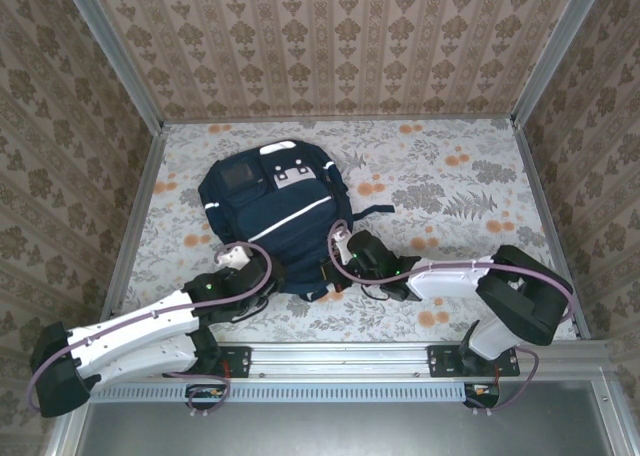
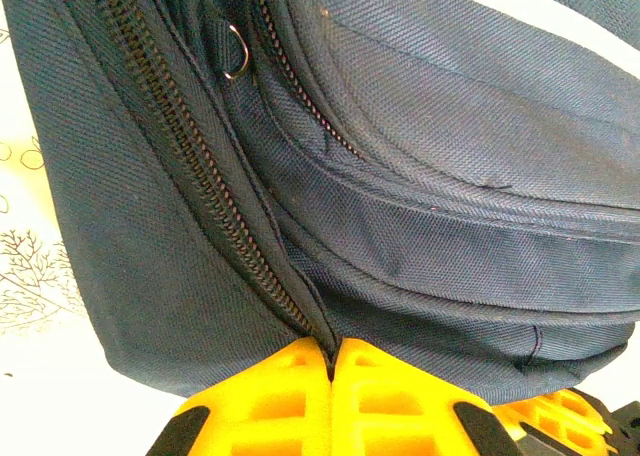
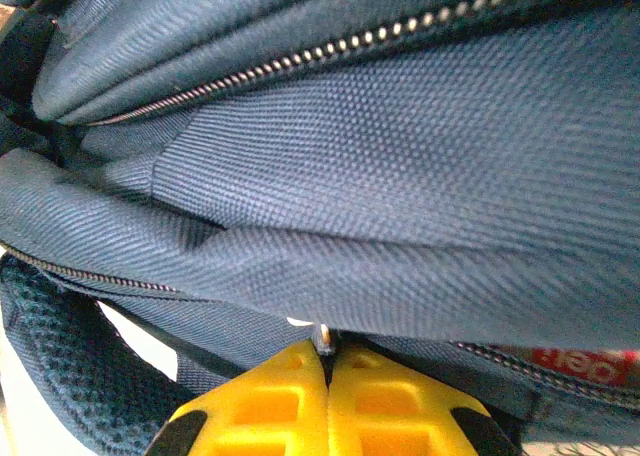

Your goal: Pack books, pencil case, and school supplies into a backpack

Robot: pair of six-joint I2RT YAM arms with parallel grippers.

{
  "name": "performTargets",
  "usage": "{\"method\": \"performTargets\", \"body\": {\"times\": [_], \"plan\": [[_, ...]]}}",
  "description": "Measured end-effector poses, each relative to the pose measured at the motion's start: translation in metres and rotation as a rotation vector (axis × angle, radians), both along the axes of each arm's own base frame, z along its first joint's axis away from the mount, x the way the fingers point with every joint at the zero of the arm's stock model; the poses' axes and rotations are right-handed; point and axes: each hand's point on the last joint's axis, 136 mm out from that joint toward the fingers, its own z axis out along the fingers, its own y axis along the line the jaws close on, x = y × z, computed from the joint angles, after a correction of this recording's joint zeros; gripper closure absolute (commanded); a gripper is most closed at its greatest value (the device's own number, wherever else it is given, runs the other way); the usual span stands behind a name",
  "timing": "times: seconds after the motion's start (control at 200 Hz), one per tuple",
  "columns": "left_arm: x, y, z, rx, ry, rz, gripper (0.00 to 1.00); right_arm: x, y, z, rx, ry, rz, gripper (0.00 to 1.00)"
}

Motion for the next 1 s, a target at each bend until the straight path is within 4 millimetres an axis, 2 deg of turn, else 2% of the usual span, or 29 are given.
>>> {"method": "performTargets", "body": {"times": [0.145, 0.26, 0.445, 0.52, 0.64, 0.69, 0.86, 1.0], "plan": [[-0.001, 0.003, 0.003, -0.024, -0.011, 0.008, 1.00, 0.001, -0.015, 0.011, -0.041, -0.026, -0.045, 1.00], [-0.004, 0.016, 0.002, -0.031, -0.019, 0.029, 1.00, 0.007, -0.032, 0.019, -0.084, -0.060, -0.113, 1.00], [-0.009, 0.039, 0.001, -0.047, -0.040, 0.070, 1.00, 0.007, -0.047, 0.016, -0.145, -0.063, -0.143, 1.00], [-0.009, 0.043, 0.001, -0.049, -0.042, 0.080, 1.00, 0.005, -0.045, 0.017, -0.134, -0.057, -0.131, 0.87], [-0.009, 0.042, -0.003, -0.032, -0.033, 0.081, 1.00, -0.003, -0.035, 0.024, -0.101, -0.065, -0.096, 0.83], [-0.008, 0.041, -0.006, -0.019, -0.026, 0.081, 1.00, -0.008, -0.029, 0.026, -0.085, -0.064, -0.082, 0.73], [-0.007, 0.039, -0.014, 0.019, -0.006, 0.080, 1.00, -0.034, -0.007, 0.026, -0.088, -0.079, -0.036, 0.65], [-0.006, 0.039, -0.014, 0.018, -0.006, 0.085, 1.00, -0.042, 0.007, 0.020, -0.101, -0.092, -0.048, 0.63]]}}
